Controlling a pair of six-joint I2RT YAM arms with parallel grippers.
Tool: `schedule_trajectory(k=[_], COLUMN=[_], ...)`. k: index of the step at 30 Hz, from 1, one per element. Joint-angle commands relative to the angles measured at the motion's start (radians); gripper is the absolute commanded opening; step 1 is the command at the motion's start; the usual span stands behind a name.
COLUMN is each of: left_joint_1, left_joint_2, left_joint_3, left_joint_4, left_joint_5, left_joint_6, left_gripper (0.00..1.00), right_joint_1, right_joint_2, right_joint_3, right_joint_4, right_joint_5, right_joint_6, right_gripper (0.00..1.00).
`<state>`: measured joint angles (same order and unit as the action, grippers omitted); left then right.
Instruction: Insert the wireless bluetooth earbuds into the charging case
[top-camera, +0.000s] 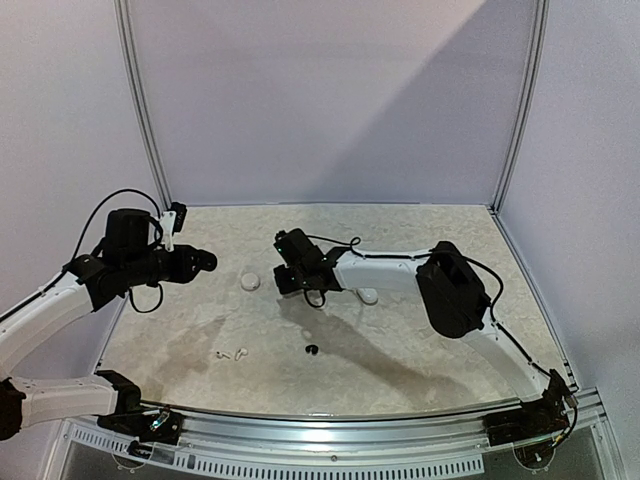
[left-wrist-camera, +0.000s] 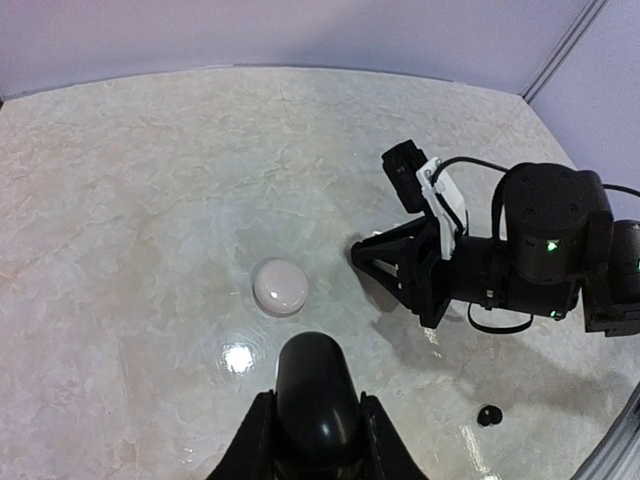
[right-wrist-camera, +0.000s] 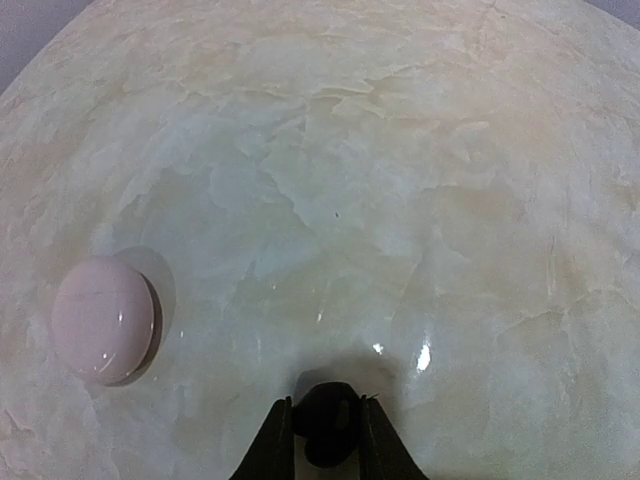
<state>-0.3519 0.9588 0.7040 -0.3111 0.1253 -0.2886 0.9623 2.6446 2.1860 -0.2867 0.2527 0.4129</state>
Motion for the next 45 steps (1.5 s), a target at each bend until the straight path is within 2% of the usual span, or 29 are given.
schedule_trajectory(k=[1,6,10,16,21,24,30,36,45], left_joint_1=[0.014,0.014,0.014,0.013,0.008,0.0,-0.013,-0.014,-0.015], left_joint_2=[-0.024,-0.038,-0.038,-0.044,-0.061,-0.064,-0.07,-0.069,-0.064], left_joint_3=[-0.002,0.002,0.0,-0.006,-0.037,-0.047,-0.044,-0.044,-0.042], left_joint_4=[0.012,0.012,0.014,0.051,0.121,0.159,0.166,0.177,0.194], left_joint_5=[0.029,0.046,0.057,0.177,0.281,0.32,0.353,0.355,0.399], left_joint_6=[0.006,0.022,0.037,0.075,0.077,0.062,0.081,0.081,0.083], left_gripper=[0.0,0.0,0.0,0.0,0.0,0.0,0.0,0.0,0.0], right_joint_1=[0.006,0.019,0.027,0.063,0.081,0.085,0.084,0.085,0.077], right_joint_2=[-0.096,-0.217,-0.333,-0.536,-0.642,-0.667,-0.665,-0.661,-0.763], right_joint_3=[-0.142,-0.319,-0.547,-0.858,-1.009,-1.035,-1.022,-0.937,-0.833], right_joint_4=[-0.037,-0.039,-0.011,0.016,0.022,0.021,0.015,-0.064,-0.199], right_joint_5=[-0.055,-0.071,-0.103,-0.121,-0.135,-0.136,-0.129,-0.137,-0.154], right_joint_6=[-0.059,-0.098,-0.11,-0.119,-0.076,-0.054,-0.053,-0.129,-0.211], right_gripper=[0.13,0.14,0.15,0.18,0.21,0.24,0.37,0.47,0.59])
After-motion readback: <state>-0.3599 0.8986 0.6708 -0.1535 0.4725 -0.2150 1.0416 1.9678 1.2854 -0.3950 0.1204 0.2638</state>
